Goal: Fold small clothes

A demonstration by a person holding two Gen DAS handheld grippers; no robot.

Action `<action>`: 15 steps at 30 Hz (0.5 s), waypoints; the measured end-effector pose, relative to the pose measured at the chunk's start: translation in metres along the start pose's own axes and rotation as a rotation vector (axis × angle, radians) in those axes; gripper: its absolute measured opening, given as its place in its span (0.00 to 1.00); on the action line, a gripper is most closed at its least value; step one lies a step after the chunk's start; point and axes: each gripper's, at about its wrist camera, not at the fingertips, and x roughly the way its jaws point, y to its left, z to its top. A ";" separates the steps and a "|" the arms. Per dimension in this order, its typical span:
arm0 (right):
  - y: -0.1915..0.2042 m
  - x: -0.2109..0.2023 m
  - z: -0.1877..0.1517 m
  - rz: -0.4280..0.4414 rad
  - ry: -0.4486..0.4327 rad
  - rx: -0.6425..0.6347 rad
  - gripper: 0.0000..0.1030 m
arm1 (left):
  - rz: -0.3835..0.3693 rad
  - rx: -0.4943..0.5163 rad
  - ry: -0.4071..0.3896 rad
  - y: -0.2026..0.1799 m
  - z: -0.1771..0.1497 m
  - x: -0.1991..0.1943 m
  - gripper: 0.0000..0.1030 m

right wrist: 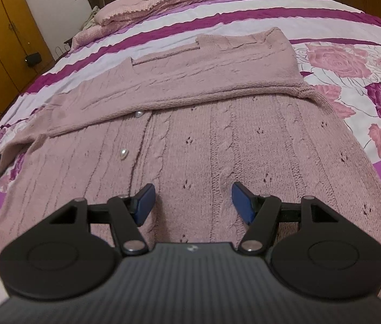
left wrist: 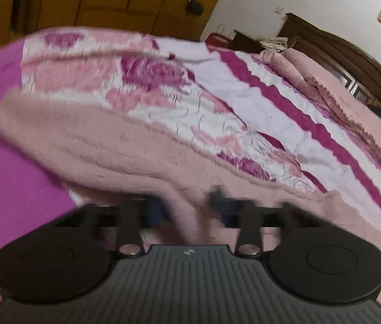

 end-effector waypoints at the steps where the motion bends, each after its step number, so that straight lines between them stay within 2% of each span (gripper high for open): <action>1: 0.001 0.000 0.000 0.002 -0.001 0.001 0.63 | -0.015 -0.002 -0.013 0.002 0.004 -0.001 0.13; 3: 0.001 -0.001 0.000 0.008 -0.003 -0.001 0.63 | -0.025 -0.017 -0.085 0.007 0.017 -0.012 0.12; 6: 0.001 -0.001 -0.001 0.012 -0.008 -0.001 0.63 | 0.002 0.040 -0.189 0.002 0.040 -0.027 0.12; 9: 0.000 -0.004 -0.001 0.024 -0.019 0.003 0.65 | -0.027 0.057 -0.209 -0.003 0.061 -0.033 0.12; 12: -0.001 -0.008 0.001 0.042 -0.031 0.013 0.65 | -0.065 0.117 -0.224 -0.019 0.071 -0.039 0.11; 15: -0.004 -0.012 0.003 0.055 -0.044 0.033 0.65 | -0.135 0.157 -0.243 -0.039 0.074 -0.052 0.11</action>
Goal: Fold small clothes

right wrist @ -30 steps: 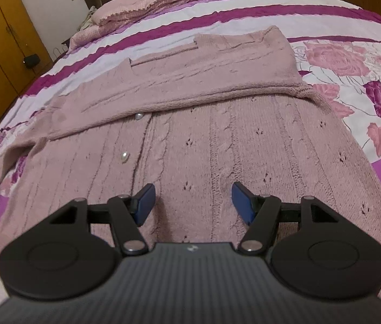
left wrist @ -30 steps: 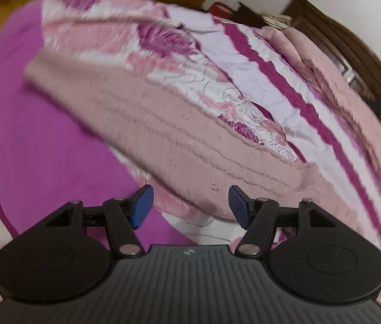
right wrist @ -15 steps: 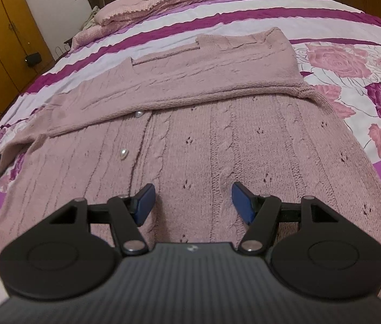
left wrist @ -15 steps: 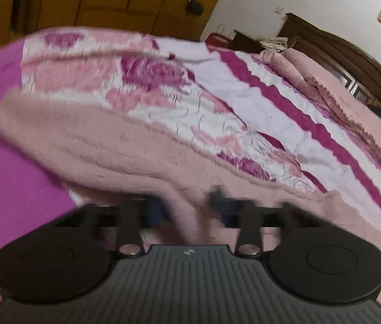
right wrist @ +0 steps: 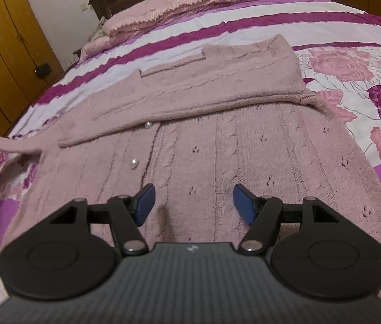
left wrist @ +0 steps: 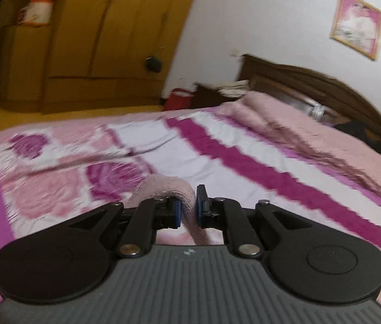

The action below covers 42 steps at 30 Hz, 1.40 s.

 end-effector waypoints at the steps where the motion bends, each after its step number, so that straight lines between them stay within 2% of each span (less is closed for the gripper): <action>1: -0.001 -0.001 0.001 0.000 -0.003 0.005 0.65 | -0.021 0.009 -0.006 -0.007 0.002 -0.004 0.11; 8: -0.010 -0.012 0.005 -0.009 -0.023 0.029 0.65 | -0.195 0.050 -0.058 -0.073 0.010 -0.043 0.11; 12: -0.015 -0.020 0.011 0.017 -0.026 0.088 0.65 | -0.318 0.003 -0.050 -0.116 0.009 -0.061 0.11; 15: -0.014 -0.026 0.016 0.028 -0.043 0.079 0.65 | -0.391 0.025 -0.048 -0.157 0.003 -0.071 0.11; 19: -0.016 -0.031 0.017 0.000 -0.068 0.051 0.65 | -0.468 0.051 -0.023 -0.207 -0.015 -0.080 0.11; 24: -0.031 -0.032 0.014 -0.065 -0.077 0.060 0.65 | -0.534 0.107 0.072 -0.263 -0.055 -0.078 0.11; 28: -0.040 -0.033 0.012 -0.085 -0.086 0.058 0.65 | -0.572 0.171 0.196 -0.297 -0.101 -0.072 0.11; 35: -0.053 -0.025 0.007 -0.091 -0.066 0.084 0.65 | -0.596 0.353 0.428 -0.331 -0.188 -0.054 0.13; 37: -0.055 -0.024 0.005 -0.092 -0.060 0.087 0.65 | -0.613 0.391 0.490 -0.333 -0.202 -0.039 0.14; 39: -0.055 -0.024 0.003 -0.091 -0.058 0.091 0.64 | -0.613 0.438 0.522 -0.332 -0.215 -0.037 0.24; 41: -0.056 -0.023 0.002 -0.089 -0.056 0.095 0.64 | -0.612 0.464 0.541 -0.330 -0.221 -0.042 0.46; 42: -0.055 -0.023 0.002 -0.090 -0.057 0.094 0.64 | -0.617 0.468 0.542 -0.327 -0.223 -0.048 0.51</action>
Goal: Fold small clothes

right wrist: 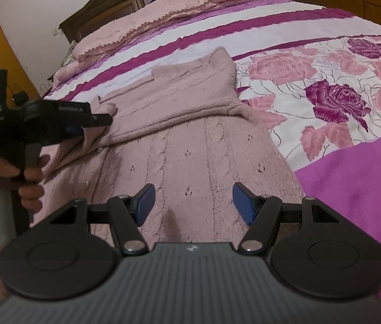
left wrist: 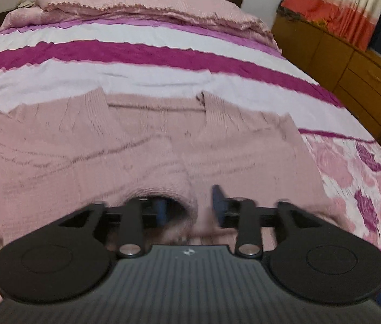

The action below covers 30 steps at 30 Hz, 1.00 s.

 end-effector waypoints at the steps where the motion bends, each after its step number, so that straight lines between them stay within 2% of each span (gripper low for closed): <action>1: 0.001 0.000 0.000 0.000 -0.001 -0.001 0.64 | -0.008 0.008 -0.004 0.000 -0.003 -0.006 0.59; 5: 0.005 -0.002 0.000 0.007 -0.002 -0.013 0.65 | -0.017 0.041 -0.019 0.008 -0.011 -0.037 0.63; 11: 0.021 -0.001 0.007 0.065 0.004 -0.030 0.65 | 0.036 0.011 -0.054 0.039 -0.005 -0.102 0.66; 19: 0.086 0.008 0.026 0.156 -0.002 -0.215 0.65 | 0.221 -0.050 -0.033 0.103 -0.019 -0.151 0.66; 26: 0.164 0.036 0.027 0.299 0.028 -0.345 0.65 | 0.363 -0.132 -0.009 0.169 -0.035 -0.176 0.66; 30: 0.202 0.057 0.024 0.327 0.042 -0.437 0.64 | 0.402 -0.190 -0.028 0.197 -0.041 -0.182 0.66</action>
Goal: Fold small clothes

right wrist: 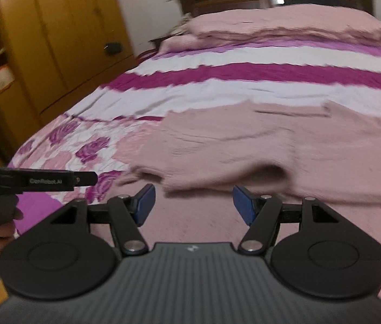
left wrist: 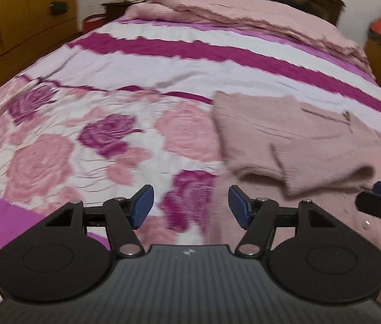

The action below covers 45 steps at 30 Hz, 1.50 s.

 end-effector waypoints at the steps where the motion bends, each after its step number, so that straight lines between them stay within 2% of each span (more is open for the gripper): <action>1: 0.006 0.010 0.003 0.005 0.014 -0.026 0.64 | 0.009 -0.015 -0.003 0.006 0.000 0.001 0.66; 9: 0.022 0.063 0.013 0.000 0.047 -0.139 0.63 | 0.022 -0.103 -0.010 0.034 -0.002 0.010 0.66; 13: 0.019 0.088 0.007 -0.012 0.106 -0.153 0.60 | 0.023 -0.104 -0.006 0.035 -0.002 0.015 0.66; 16: 0.016 0.091 0.003 -0.006 0.103 -0.171 0.56 | 0.018 -0.101 -0.009 0.032 0.000 0.016 0.66; 17: 0.015 0.089 0.003 -0.006 0.100 -0.173 0.53 | 0.014 -0.100 -0.013 0.031 0.002 0.016 0.66; 20: 0.006 0.084 0.005 0.006 0.081 -0.148 0.27 | 0.007 -0.097 -0.025 0.028 0.004 0.017 0.66; 21: 0.003 0.083 0.006 0.023 0.080 -0.131 0.24 | 0.002 -0.099 -0.029 0.027 0.005 0.018 0.66; 22: 0.001 0.081 0.008 0.030 0.075 -0.119 0.13 | -0.004 -0.102 -0.032 0.025 0.006 0.018 0.66; 23: -0.002 0.076 0.010 0.026 0.065 -0.116 0.10 | -0.014 -0.104 -0.035 0.023 0.008 0.019 0.66; 30: -0.020 0.051 0.027 -0.011 -0.032 -0.055 0.08 | -0.062 -0.085 -0.058 0.006 0.015 0.015 0.66; 37: -0.058 0.009 0.046 -0.067 -0.146 0.059 0.08 | -0.080 -0.047 -0.088 -0.010 0.026 0.011 0.66; 41: -0.087 -0.019 0.050 -0.149 -0.224 0.122 0.08 | -0.094 -0.010 -0.113 -0.025 0.034 0.011 0.66; 45: -0.118 -0.037 0.045 -0.261 -0.260 0.163 0.08 | -0.104 0.023 -0.138 -0.041 0.046 0.016 0.66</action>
